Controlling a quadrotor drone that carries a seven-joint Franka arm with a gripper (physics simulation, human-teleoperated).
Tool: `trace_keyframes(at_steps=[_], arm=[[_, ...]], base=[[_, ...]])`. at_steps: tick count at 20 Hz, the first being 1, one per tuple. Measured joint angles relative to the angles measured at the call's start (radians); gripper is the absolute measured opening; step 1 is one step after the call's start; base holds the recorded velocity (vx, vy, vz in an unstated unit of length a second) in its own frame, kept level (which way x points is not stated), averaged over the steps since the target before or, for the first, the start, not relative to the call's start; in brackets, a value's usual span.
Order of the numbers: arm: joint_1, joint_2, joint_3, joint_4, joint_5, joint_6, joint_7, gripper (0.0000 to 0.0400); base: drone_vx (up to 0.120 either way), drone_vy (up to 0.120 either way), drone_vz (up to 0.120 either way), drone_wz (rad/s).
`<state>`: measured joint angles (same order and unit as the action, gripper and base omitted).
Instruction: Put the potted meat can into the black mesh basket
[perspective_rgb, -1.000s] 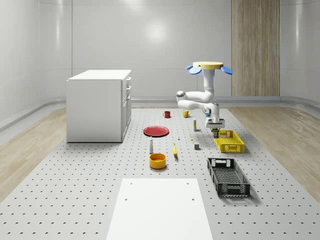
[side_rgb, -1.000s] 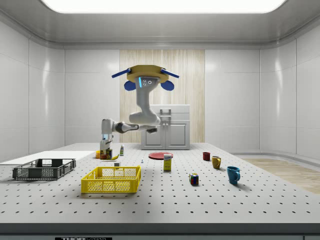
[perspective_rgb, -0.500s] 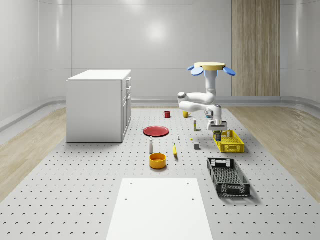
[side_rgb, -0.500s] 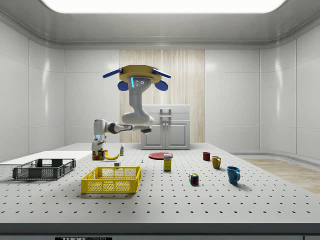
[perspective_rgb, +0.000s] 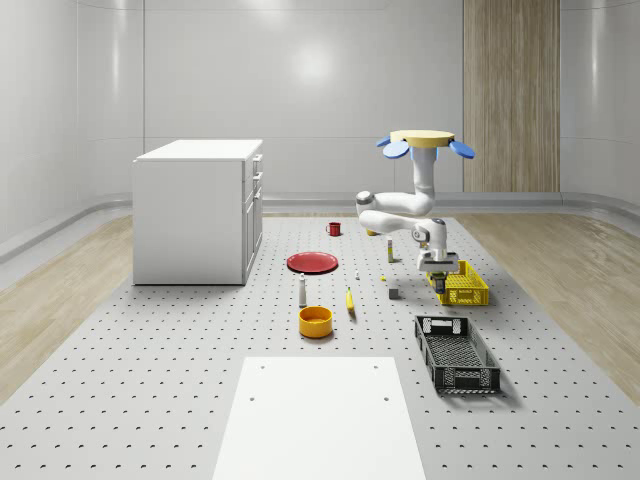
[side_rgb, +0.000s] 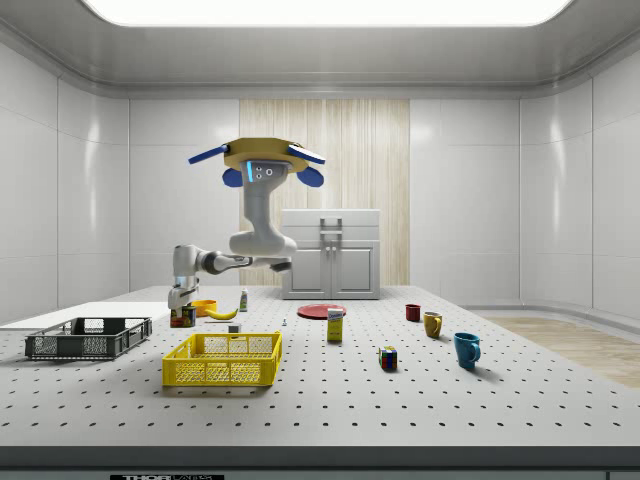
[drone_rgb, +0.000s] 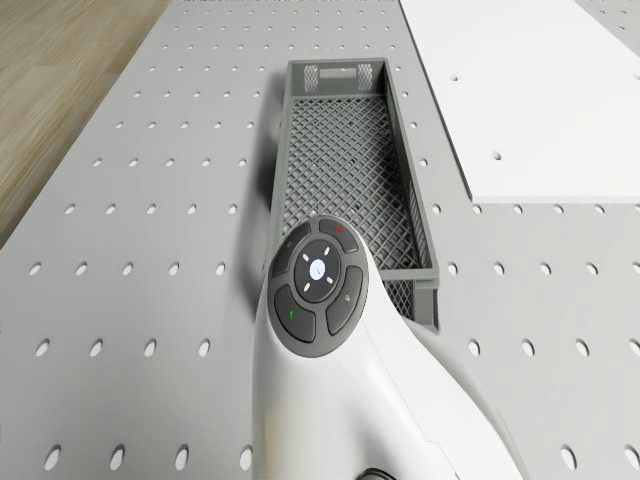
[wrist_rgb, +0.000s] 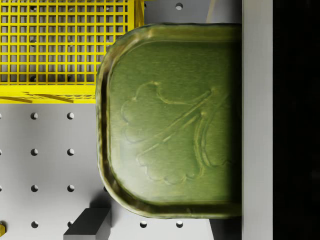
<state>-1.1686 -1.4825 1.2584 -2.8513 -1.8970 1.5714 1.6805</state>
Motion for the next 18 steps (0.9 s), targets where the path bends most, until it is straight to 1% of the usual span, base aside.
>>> trace_keyframes(at_steps=[2, 4, 9, 11, 18], arm=[[0.0, -0.001, 0.0, 0.0, 0.0, 0.001, 0.0, 0.0282], [-0.001, -0.002, 0.0, 0.0, 0.001, 0.002, 0.001, 0.0282], [-0.001, -0.004, 0.001, 0.0, 0.002, 0.004, 0.001, 0.0282], [-0.002, -0.005, 0.001, 0.0, 0.002, 0.004, 0.001, 0.0282], [-0.003, -0.007, 0.001, 0.0, 0.003, 0.007, 0.002, 0.0282]], base=[[0.12, 0.0, 0.0, 0.0], [0.12, -0.1, 0.0, 0.0], [0.12, 0.0, 0.0, 0.0], [0.12, -0.08, 0.0, 0.0], [0.12, 0.0, 0.0, 0.0]])
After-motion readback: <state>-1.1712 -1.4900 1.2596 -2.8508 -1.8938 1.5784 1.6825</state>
